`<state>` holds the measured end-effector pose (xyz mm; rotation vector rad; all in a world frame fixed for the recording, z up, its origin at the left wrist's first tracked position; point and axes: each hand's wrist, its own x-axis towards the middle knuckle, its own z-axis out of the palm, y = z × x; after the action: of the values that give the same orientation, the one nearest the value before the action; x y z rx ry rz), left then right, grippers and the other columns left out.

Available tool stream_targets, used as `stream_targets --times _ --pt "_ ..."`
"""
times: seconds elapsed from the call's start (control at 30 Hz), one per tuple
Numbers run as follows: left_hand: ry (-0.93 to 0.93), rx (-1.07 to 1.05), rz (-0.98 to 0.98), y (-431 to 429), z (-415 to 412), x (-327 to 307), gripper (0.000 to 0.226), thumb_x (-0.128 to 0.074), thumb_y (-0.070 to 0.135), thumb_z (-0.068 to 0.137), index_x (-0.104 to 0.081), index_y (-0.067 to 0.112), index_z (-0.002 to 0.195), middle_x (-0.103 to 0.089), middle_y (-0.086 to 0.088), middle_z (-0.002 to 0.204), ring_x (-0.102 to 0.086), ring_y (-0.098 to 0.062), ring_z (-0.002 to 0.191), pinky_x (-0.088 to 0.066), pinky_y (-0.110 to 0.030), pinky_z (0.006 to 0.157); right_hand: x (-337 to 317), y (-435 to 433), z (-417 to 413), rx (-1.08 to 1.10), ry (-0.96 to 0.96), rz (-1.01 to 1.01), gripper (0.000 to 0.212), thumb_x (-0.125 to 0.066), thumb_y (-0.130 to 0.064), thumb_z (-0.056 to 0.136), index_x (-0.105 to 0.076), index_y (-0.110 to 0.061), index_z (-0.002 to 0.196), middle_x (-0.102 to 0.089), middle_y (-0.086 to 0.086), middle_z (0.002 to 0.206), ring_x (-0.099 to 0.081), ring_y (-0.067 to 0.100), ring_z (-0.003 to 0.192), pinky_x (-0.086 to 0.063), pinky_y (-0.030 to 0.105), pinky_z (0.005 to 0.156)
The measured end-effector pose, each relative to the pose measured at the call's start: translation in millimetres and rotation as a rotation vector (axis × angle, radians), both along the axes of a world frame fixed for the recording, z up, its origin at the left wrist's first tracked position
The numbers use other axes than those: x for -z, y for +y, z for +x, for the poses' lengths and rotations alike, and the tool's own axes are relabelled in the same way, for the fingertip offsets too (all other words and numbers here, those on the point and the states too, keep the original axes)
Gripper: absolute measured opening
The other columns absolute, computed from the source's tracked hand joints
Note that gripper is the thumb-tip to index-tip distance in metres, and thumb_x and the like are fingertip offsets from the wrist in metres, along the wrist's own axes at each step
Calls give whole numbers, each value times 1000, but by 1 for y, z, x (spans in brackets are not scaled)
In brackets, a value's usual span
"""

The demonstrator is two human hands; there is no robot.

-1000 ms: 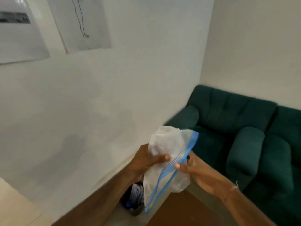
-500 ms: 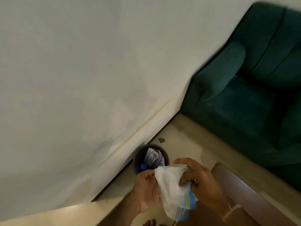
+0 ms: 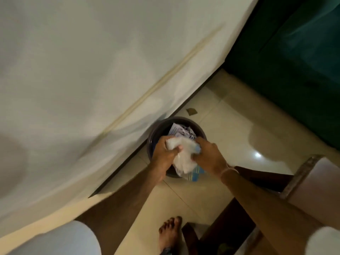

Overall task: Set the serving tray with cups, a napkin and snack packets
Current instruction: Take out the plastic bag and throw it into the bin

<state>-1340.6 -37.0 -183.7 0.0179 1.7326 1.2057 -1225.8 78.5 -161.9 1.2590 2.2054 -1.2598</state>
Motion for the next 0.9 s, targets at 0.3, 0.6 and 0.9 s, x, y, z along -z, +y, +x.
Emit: stream_targets --times 0.3,0.6,0.9 --pt "140 -35 -62 -81 -9 60 22 -74 21 86 -68 28 106 -72 8 107 -69 -7 100 -56 -28 84 175 -19 -60 -400 -206 230 42 -62 -17 93 -56 -12 135 -66 20 128 -63 40 117 -53 47 92" --pt "114 19 -66 -100 5 54 15 -72 20 86 -72 34 92 -77 3 98 -73 -14 92 -53 -27 75 196 -27 -36 -257 -212 60 102 -77 -29 77 -13 -13 155 -28 24 156 -35 48 140 -39 55 111" --pt "202 139 -180 -78 48 -31 11 -72 17 84 -72 28 86 -76 8 86 -70 -7 82 -55 -30 76 17 -2 3 -198 -60 105 70 -70 -33 86 -38 -14 145 -38 15 152 -44 35 134 -41 44 112"
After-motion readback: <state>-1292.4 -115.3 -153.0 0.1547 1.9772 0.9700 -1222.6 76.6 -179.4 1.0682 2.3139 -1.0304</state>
